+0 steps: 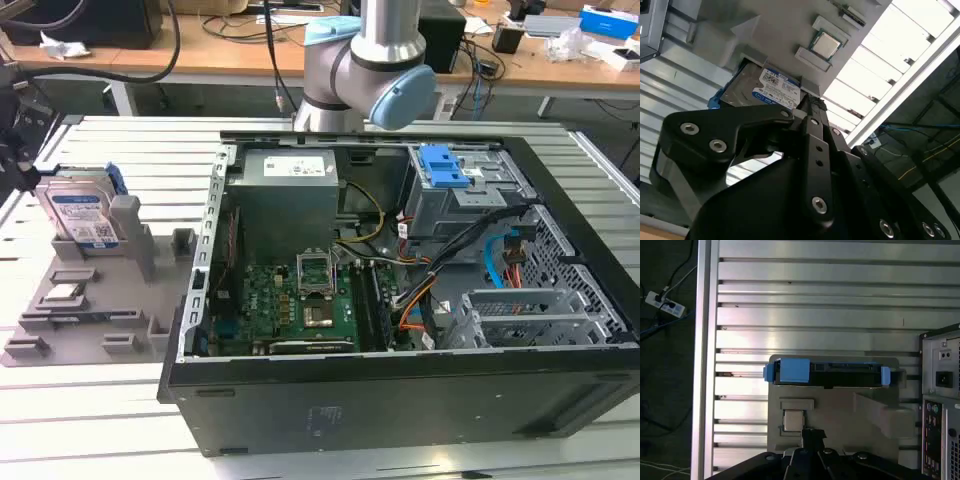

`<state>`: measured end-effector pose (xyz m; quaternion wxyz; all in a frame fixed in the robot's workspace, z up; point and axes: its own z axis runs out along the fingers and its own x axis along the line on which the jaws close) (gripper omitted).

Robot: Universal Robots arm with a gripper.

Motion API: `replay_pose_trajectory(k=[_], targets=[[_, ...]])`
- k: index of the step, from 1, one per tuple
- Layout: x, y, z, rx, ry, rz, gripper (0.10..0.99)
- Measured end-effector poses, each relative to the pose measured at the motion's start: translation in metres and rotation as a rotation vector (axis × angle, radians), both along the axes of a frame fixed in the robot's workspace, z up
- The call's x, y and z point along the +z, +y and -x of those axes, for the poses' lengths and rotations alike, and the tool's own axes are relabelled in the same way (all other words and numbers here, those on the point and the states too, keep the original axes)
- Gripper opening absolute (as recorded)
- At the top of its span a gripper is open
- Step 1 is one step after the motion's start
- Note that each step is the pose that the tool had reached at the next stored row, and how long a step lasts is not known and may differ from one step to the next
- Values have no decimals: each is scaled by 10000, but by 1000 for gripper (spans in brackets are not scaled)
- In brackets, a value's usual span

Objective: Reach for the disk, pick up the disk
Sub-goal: 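Pick up the disk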

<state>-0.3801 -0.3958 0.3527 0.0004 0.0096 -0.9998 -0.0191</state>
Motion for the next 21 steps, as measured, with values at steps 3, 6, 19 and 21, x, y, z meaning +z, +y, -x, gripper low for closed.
replay_pose_trajectory(k=[3,6,19,21], targets=[[0,0,0,488,1,1,106],[0,0,0,678,0,1,106],[0,0,0,2452,0,1,106],[0,0,0,2633,0,1,106]])
